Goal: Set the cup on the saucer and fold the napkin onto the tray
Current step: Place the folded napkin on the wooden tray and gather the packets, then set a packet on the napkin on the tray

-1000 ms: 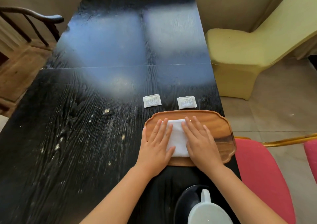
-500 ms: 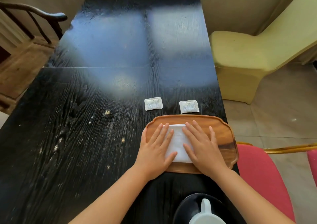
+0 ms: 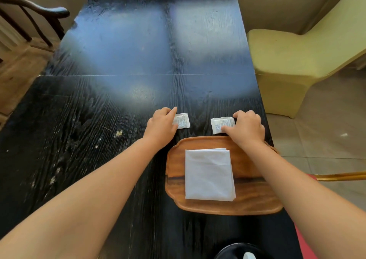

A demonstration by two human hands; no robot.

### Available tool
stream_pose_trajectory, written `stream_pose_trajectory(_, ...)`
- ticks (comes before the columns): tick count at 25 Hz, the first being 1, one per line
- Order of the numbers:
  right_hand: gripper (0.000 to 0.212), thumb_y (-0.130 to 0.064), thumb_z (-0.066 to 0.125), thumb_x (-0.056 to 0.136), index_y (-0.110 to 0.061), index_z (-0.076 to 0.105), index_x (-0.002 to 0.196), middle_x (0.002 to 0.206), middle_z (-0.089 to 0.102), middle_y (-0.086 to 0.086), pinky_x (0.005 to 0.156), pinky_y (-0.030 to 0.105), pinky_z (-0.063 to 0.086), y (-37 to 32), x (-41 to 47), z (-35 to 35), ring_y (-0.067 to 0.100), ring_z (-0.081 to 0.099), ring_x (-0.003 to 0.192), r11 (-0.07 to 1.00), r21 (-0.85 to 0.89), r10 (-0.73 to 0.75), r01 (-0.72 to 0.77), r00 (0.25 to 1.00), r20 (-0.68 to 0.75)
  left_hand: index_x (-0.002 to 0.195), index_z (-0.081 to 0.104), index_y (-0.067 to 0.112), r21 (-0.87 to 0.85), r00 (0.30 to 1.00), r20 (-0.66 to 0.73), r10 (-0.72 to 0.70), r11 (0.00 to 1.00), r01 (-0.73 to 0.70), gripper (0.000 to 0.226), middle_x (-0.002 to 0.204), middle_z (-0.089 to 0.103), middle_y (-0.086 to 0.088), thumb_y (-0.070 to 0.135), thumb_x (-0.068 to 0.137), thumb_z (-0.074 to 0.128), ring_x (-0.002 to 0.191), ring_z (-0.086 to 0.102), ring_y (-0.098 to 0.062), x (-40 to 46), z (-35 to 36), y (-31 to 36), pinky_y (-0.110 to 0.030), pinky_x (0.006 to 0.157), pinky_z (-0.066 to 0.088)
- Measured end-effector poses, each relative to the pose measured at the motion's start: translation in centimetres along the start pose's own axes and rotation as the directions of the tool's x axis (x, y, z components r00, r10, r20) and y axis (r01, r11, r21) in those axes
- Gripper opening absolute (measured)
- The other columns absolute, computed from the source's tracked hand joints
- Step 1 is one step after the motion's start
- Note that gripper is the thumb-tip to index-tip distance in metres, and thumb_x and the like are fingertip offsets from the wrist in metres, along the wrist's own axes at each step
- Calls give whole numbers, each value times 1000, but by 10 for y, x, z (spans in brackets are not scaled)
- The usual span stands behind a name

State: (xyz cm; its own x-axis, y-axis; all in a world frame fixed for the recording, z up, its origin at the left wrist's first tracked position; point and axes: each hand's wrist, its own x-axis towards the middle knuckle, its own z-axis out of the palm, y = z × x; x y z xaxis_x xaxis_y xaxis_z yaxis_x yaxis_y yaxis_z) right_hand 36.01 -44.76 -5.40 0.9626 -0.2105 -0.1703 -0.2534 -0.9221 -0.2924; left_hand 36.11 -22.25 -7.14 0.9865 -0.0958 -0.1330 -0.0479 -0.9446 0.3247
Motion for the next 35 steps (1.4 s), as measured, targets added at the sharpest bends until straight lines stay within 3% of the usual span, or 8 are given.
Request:
stream_pose_trajectory(7,29,-9,64,80,-12,51,106,109,63,10,79,36,46,0,-3,5,21,56,94,904,424,53,-63,998,36,95,66,13,-120,975,-190,-111,989,89,13,95,57,-7,19,83,62,93,51,-26,2,-11,2,-34,74,36)
stream_pose_trajectory(13,8,-20,65,83,-13,62,81,77,63,3,65,31,47,-11,-32,-23,18,57,73,707,688,34,165,963,-266,81,64,14,-671,950,-201,-238,741,44,11,69,69,2,6,86,58,65,65,-2,-35,-34,18,-9,58,48)
stream_pose_trajectory(20,5,3,63,80,2,67,78,82,63,14,70,25,48,-37,-92,-46,24,57,81,599,243,-472,762,582,-662,78,67,5,-995,970,-7,-243,97,17,34,74,72,-15,35,89,55,74,71,-26,-93,-52,60,-24,63,56)
stream_pose_trajectory(23,8,3,62,82,3,68,76,80,64,14,74,24,44,-39,-106,-40,24,54,80,543,162,-579,824,506,-639,77,68,12,-996,973,-52,-226,78,-35,18,73,69,-8,29,75,70,73,67,-19,-107,-53,67,-24,66,54)
stream_pose_trajectory(26,9,-2,61,81,-1,69,83,87,65,12,77,27,47,-35,-124,-38,22,54,86,498,171,-659,850,499,-563,81,64,11,-972,967,-114,-228,227,-61,13,75,65,-3,-1,79,68,69,63,-9,-119,-55,65,-20,66,52)
stream_pose_trajectory(29,29,-22,56,80,-17,62,108,106,60,1,86,23,45,-32,-137,-48,13,55,101,561,507,-470,654,756,-455,81,63,12,-936,969,-190,-159,329,-129,22,72,68,6,-9,78,66,70,64,-5,-136,-58,58,-16,68,52)
stream_pose_trajectory(31,38,-36,57,81,-32,52,119,116,56,-9,88,18,45,-35,-137,-61,3,54,106,519,800,-302,301,940,-158,81,63,16,-908,967,-233,-101,380,-179,20,73,69,10,-2,75,69,72,65,-4,-147,-58,53,-16,70,52)
stream_pose_trajectory(35,35,-26,63,78,-17,62,112,109,68,8,83,28,55,-36,-136,-73,15,65,99,344,918,-399,-195,855,331,82,66,24,-887,966,-258,-16,401,-230,12,81,70,6,19,71,69,78,67,-12,-162,-57,51,-23,75,54)
